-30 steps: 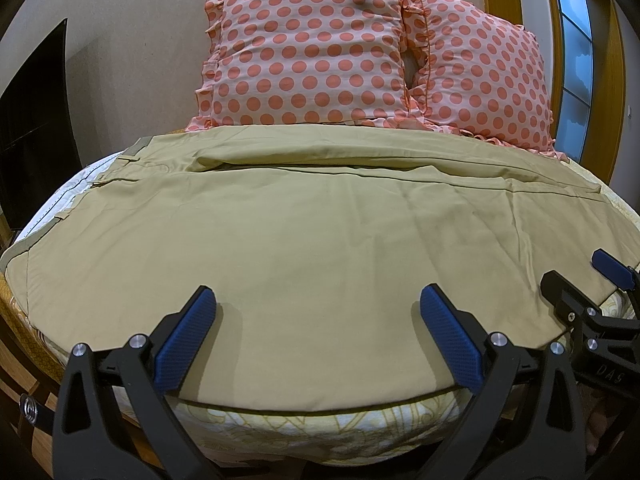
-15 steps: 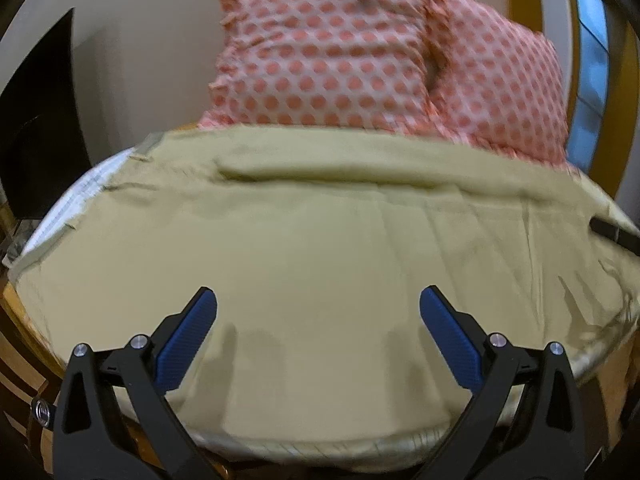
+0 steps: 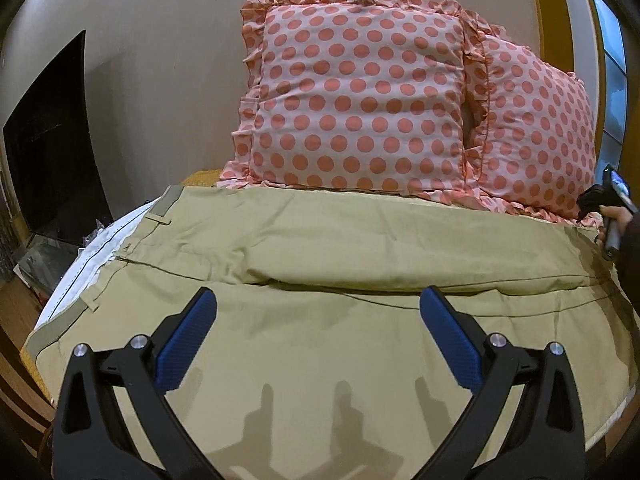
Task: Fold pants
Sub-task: 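Reach the right tool to the pants leg hem and close on it, then lift the hem with the right tool and fold it over toward the waistband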
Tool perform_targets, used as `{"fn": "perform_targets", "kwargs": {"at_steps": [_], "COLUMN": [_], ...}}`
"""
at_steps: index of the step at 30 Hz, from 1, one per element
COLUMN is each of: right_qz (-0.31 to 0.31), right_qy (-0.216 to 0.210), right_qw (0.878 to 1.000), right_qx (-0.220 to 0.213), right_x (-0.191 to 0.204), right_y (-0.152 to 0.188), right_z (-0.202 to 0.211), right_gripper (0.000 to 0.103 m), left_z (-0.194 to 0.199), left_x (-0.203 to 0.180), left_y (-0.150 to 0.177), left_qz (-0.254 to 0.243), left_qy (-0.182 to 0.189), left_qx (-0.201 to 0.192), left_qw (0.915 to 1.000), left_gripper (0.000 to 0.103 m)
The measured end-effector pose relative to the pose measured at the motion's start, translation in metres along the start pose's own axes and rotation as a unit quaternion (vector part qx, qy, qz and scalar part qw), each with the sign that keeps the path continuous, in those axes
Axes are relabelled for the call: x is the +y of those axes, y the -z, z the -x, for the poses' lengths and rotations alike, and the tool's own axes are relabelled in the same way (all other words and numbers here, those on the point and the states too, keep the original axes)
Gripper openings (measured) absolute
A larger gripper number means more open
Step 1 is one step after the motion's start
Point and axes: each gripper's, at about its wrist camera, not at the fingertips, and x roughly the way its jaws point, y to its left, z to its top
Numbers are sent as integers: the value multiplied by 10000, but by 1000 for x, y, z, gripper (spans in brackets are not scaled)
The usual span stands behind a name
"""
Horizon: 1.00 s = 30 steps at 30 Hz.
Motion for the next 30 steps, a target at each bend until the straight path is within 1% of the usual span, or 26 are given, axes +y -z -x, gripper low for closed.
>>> {"fn": "perform_targets", "kwargs": {"at_steps": [2, 3, 4, 5, 7, 8, 10, 12, 13, 14, 16, 18, 19, 20, 21, 22, 24, 25, 27, 28, 29, 30], "right_qz": [235, 482, 661, 764, 856, 847, 703, 280, 45, -72, -115, -252, -319, -468, -618, -812, -1191, -1258, -1419, -1511, -1596, -1604], "right_qy": [438, 651, 603, 476, 278, 124, -371, -1055, -1569, -2070, -2679, -3349, -3521, -3752, -3863, -3891, -3788, -3762, -3687, -3680, -3683, -3671], "right_qw": [9987, 9966, 9954, 9951, 9945, 9946, 9951, 9928, 9861, 9760, 9591, 9362, 9295, 9199, 9147, 9127, 9154, 9163, 9184, 9174, 9159, 9163], "right_qx": [-60, -173, -331, -418, -540, -582, -592, -493, -551, -674, -905, -1040, -1049, -1041, -1012, -950, -665, -546, -224, -128, -51, -22], "right_x": [7, 14, 15, 14, 6, 0, -19, -41, -58, -75, -104, -152, -169, -194, -214, -237, -267, -271, -276, -277, -278, -278], "right_y": [-3, -3, -3, -1, 2, 3, 5, 10, 14, 20, 36, 67, 80, 99, 113, 134, 164, 170, 175, 179, 181, 183], "right_z": [-8, -11, -11, -11, -8, -7, -5, 6, 18, 35, 70, 113, 125, 138, 141, 145, 134, 130, 108, 107, 105, 105], "right_gripper": [68, 65, 58, 53, 18, 16, 6, 5, 4, 4, 4, 4, 4, 4, 4, 4, 4, 4, 5, 7, 11, 23], "left_z": [-8, -13, -15, -18, -22, -22, -21, -19, -17, -14, -8, -2, 2, 3, 4, 4, -2, -10, -25, -37, -47, -57], "left_x": [0, 0, 0, 1, 2, 4, 8, 15, 18, 23, 33, 43, 49, 56, 61, 65, 73, 79, 88, 95, 101, 107], "left_y": [-1, -1, 0, 0, 1, 2, 2, 3, 2, 1, 0, -3, -6, -10, -14, -18, -27, -33, -40, -43, -45, -47], "left_qz": [-25, -35, -39, -36, -8, 25, 92, 197, 251, 340, 496, 642, 730, 815, 885, 954, 1128, 1255, 1516, 1740, 1930, 2110], "left_qy": [-17, -28, -35, -41, -55, -50, -51, -34, -1, 59, 168, 260, 343, 445, 559, 649, 889, 1108, 1462, 1661, 1738, 1799], "left_qx": [59, 101, 133, 169, 214, 218, 207, 195, 180, 159, 72, -57, -146, -232, -309, -331, -271, -191, -39, 99, 243, 395], "left_qw": [10000, 9999, 9999, 9998, 9998, 9997, 9997, 9996, 9995, 9993, 9986, 9976, 9966, 9954, 9940, 9928, 9893, 9857, 9776, 9706, 9654, 9600], "left_gripper": [101, 101, 101, 101, 101, 101, 101, 101, 101, 101, 101, 101, 101, 101, 101, 101, 101, 101, 101, 101, 101, 101]}}
